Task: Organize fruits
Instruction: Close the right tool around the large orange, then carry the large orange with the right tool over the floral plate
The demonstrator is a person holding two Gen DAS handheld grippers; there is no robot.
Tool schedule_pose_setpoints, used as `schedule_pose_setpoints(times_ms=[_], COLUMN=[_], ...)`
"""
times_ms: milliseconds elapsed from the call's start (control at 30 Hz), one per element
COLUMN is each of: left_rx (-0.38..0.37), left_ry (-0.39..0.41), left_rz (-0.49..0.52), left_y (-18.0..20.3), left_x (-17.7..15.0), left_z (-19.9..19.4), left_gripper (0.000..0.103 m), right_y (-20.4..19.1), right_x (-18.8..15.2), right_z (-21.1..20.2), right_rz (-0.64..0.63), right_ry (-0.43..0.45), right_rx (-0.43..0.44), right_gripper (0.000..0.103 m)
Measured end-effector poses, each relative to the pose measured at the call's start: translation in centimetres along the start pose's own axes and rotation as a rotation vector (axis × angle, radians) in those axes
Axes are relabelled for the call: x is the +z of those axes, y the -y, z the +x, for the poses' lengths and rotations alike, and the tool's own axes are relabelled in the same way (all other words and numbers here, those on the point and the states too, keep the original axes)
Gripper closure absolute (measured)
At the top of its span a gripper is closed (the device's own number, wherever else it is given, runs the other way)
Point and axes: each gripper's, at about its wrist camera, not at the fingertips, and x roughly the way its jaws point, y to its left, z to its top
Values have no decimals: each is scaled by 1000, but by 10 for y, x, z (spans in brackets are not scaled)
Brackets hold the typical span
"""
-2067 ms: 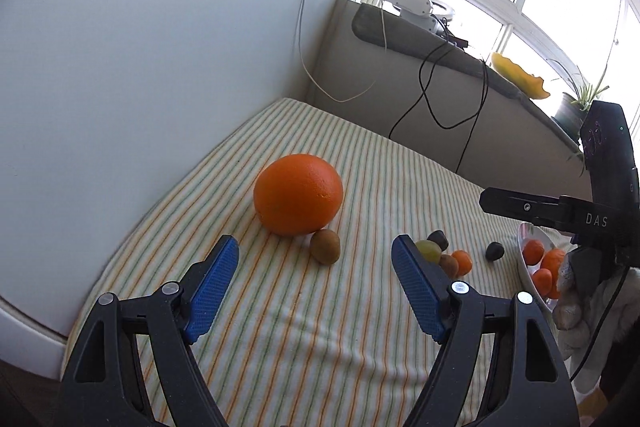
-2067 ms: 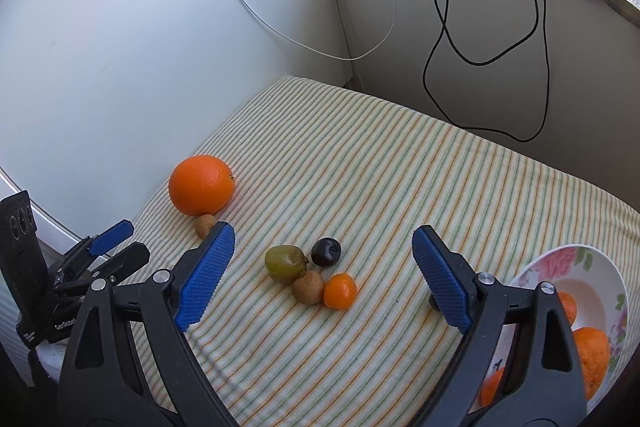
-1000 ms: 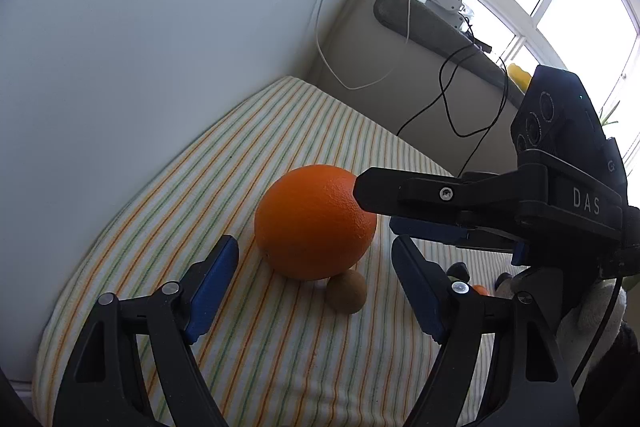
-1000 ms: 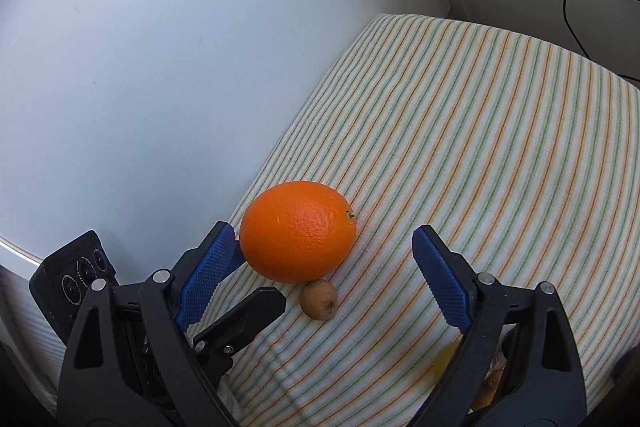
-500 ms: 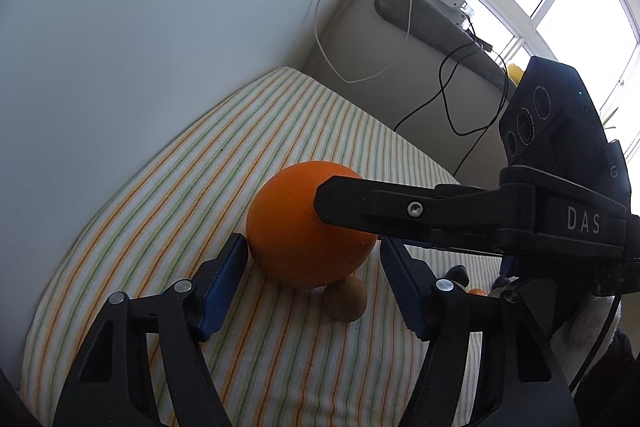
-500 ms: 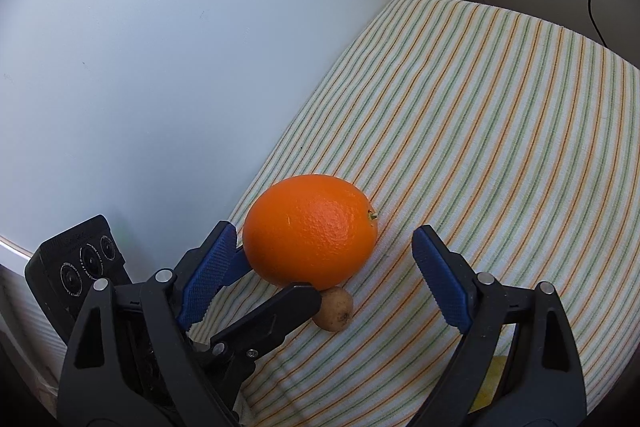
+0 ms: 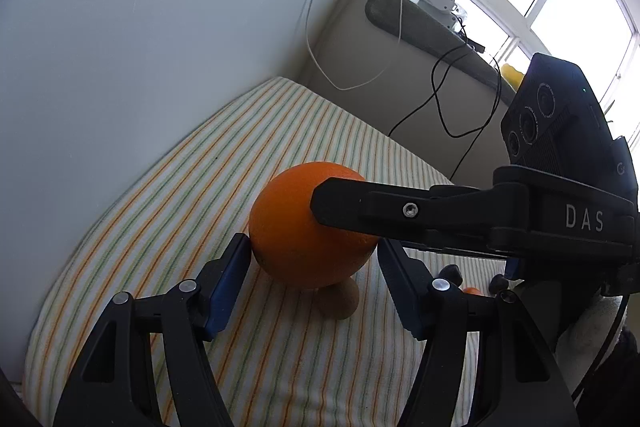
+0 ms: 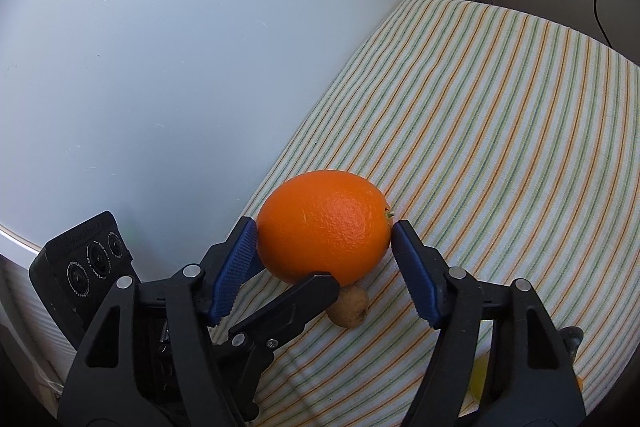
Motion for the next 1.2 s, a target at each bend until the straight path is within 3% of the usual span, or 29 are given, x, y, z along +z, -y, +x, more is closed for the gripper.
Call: schedule_pose_setpoints(times_ms=[300,767,1200], left_rx=[-18,-113,-211], left_ry=[29,21,-33], left_rz=[44,139,224], left_y=[25,98,172], left_x=[-2,-26,-40], left_z=[-19,-32,-8], left_gripper=[38,38,38], right_y=[0,6,44], right_x=[-12,-49,-90], right_z=[-29,-116,-199], right_rz=[-20,-2,39], right_ry=[50,158,239], right_rx=[-2,-60,-145], right_gripper=[30,30,30])
